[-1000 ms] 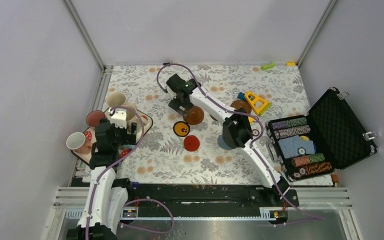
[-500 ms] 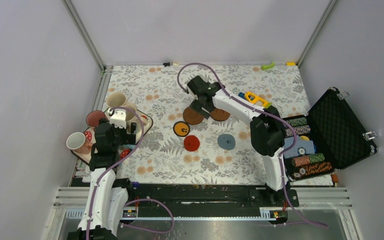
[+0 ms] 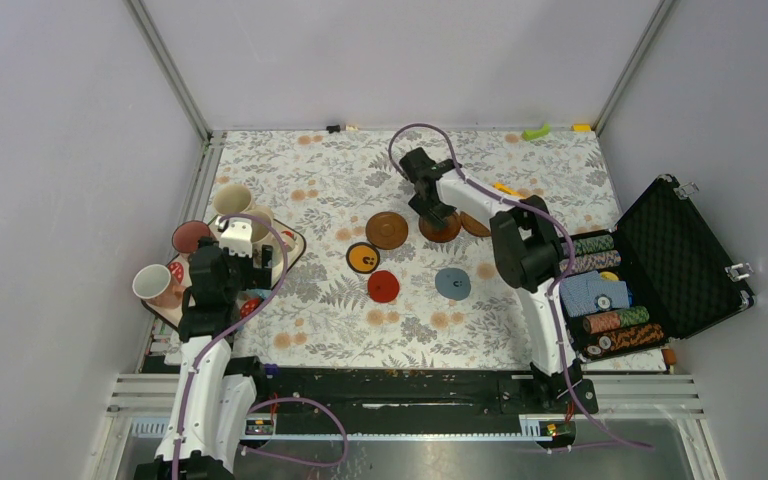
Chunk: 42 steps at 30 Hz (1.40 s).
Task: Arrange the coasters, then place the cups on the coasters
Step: Move the coaster to the center of the board.
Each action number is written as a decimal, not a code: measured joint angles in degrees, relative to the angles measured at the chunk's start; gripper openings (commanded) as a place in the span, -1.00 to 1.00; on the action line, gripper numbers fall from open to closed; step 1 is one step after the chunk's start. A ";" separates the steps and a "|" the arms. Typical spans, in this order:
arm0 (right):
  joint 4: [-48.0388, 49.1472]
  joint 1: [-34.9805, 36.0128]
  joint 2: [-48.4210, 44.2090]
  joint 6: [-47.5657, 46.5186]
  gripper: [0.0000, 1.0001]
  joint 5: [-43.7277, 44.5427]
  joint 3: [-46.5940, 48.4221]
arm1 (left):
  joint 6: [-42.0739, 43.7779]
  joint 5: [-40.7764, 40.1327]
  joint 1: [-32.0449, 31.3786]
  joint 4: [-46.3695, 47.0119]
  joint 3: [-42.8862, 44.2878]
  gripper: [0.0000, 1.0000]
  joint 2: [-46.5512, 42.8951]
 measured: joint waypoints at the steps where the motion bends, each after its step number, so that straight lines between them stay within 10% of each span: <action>1: 0.11 -0.52 0.48 0.00 0.99 0.37 0.46 | 0.02 0.00 0.00 0.00 0.00 0.98 0.00; 42: 0.42 -0.11 2.62 -0.02 0.98 -1.22 1.44 | 0.00 -0.24 0.00 0.20 0.00 0.97 0.02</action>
